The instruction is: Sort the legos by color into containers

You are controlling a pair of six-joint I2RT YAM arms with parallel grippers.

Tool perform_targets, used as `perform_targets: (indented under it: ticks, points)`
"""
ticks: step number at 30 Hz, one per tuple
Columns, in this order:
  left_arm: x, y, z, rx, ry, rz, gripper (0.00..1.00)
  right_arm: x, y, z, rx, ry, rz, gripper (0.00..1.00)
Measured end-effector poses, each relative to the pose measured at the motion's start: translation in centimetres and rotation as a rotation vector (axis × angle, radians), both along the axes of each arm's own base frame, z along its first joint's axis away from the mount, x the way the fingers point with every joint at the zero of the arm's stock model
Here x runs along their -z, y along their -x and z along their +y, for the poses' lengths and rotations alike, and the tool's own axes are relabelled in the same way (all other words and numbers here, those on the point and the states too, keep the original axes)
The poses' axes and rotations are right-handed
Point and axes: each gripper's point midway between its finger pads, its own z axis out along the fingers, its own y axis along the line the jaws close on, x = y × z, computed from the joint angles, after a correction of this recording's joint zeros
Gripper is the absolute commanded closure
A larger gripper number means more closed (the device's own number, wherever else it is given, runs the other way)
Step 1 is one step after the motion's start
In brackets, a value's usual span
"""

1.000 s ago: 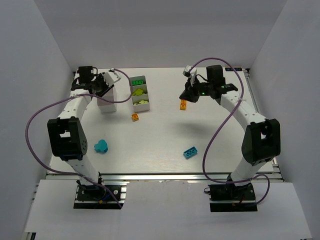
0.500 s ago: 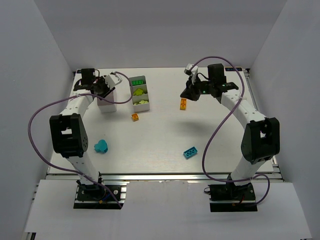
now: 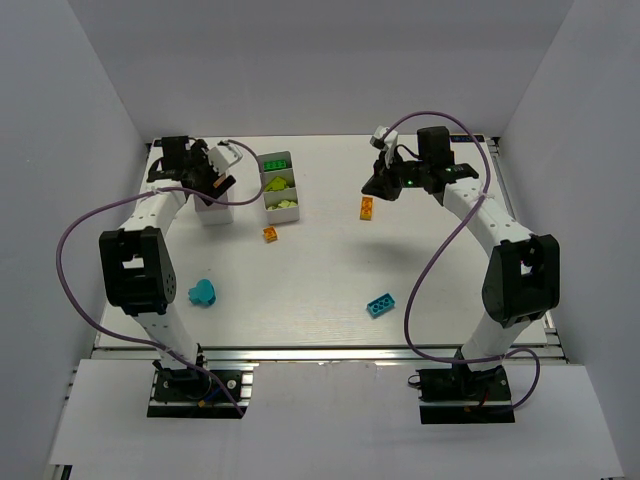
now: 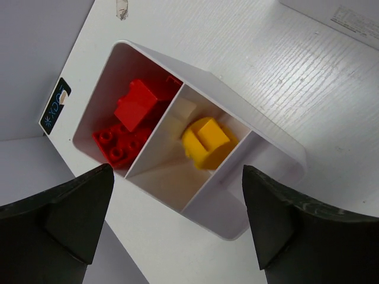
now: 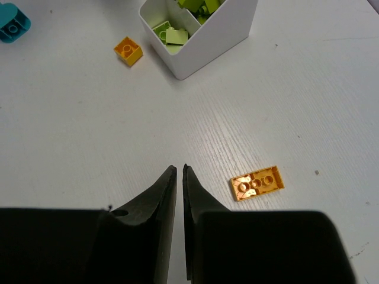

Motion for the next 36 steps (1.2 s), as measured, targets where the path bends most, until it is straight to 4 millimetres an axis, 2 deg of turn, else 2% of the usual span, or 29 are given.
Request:
perform_targets:
  ticks: [7, 8, 9, 10, 11, 12, 15, 17, 19, 21, 22, 24, 26, 29, 31, 33, 36]
  points:
    - [-0.4, 0.0, 0.4, -0.065, 0.032, -0.013, 0.02, 0.0, 0.0, 0.0, -0.002, -0.002, 0.000, 0.85]
    - [-0.8, -0.1, 0.5, -0.088, 0.045, -0.021, 0.02, 0.0, 0.0, 0.0, -0.002, -0.002, 0.000, 0.83]
    - [-1.2, -0.1, 0.6, -0.123, 0.067, -0.027, 0.02, 0.0, 0.0, 0.0, -0.002, -0.001, 0.000, 0.72]
    - [-1.9, -0.1, 0.7, -0.160, 0.095, -0.040, 0.02, 0.0, 0.0, 0.0, -0.002, 0.001, -0.003, 0.65]
    - [-2.7, -0.1, 0.8, -0.200, 0.129, -0.058, 0.02, 0.0, 0.0, 0.0, 0.000, 0.003, -0.002, 0.53]
    - [-3.8, -0.1, 0.9, -0.253, 0.174, -0.080, 0.02, 0.1, -0.2, 0.0, 0.001, 0.007, -0.005, 0.47]
    - [-7.8, 0.6, 1.2, -0.422, 0.336, -0.152, 0.02, 0.4, -1.6, 0.0, 0.015, 0.030, -0.006, 0.40]
    - [-10.6, 1.7, 1.1, -0.502, 0.452, -0.196, 0.06, 0.9, -3.9, 0.0, 0.063, 0.058, 0.008, 0.37]
    - [-12.8, 3.7, 0.6, -0.565, 0.580, -0.222, 0.24, 2.0, -6.1, 0.1, 0.134, 0.083, 0.061, 0.35]
    - [-13.6, 5.8, 0.0, -0.618, 0.700, -0.215, 0.53, 3.6, -7.9, 0.0, 0.221, 0.112, 0.115, 0.30]
    - [-13.5, 7.1, -0.4, -0.650, 0.756, -0.198, 0.65, 4.9, -8.5, -0.3, 0.286, 0.130, 0.158, 0.29]
    - [-11.8, 9.4, -1.1, -0.722, 0.858, -0.137, 0.65, 7.4, -9.0, -1.2, 0.415, 0.187, 0.236, 0.24]
    - [-8.9, 11.8, -1.8, -0.804, 0.938, -0.051, 0.48, 9.6, -9.1, -1.9, 0.541, 0.235, 0.304, 0.20]
    - [-4.1, 15.4, -2.8, -0.935, 1.039, 0.079, 0.32, 11.9, -9.0, -2.5, 0.676, 0.289, 0.375, 0.16]
    - [-1.5, 17.8, -3.2, -1.015, 1.080, 0.144, 0.31, 13.1, -8.9, -2.6, 0.739, 0.307, 0.402, 0.16]
    - [-0.2, 19.7, -3.4, -1.073, 1.115, 0.177, 0.30, 13.8, -8.9, -2.6, 0.784, 0.314, 0.419, 0.16]
    - [-0.8, 21.0, -3.5, -1.101, 1.178, 0.156, 0.30, 14.8, -9.0, -2.8, 0.839, 0.324, 0.438, 0.19]
